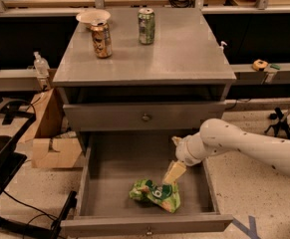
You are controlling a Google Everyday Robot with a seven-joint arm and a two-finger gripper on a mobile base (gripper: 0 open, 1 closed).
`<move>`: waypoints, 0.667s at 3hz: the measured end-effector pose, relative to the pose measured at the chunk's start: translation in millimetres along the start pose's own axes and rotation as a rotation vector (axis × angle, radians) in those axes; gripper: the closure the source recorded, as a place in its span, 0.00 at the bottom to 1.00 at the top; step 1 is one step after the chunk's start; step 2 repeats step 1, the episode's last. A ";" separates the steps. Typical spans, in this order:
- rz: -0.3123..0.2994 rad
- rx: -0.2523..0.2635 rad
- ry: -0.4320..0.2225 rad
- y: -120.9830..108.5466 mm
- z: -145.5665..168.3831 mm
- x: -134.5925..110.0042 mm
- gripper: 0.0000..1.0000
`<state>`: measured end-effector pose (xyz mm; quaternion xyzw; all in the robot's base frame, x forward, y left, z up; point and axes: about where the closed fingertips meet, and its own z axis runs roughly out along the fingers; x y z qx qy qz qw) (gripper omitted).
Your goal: Place green rice chip bag into middle drawer
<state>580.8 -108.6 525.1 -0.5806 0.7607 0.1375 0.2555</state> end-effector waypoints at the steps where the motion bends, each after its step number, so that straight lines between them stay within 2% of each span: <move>1: 0.000 0.000 0.000 0.0 0.0 0.0 0.00; 2: 0.000 0.000 0.000 0.0 0.0 0.0 0.00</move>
Offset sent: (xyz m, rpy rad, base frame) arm 0.0000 0.0000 0.0000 0.0000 0.0000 0.0000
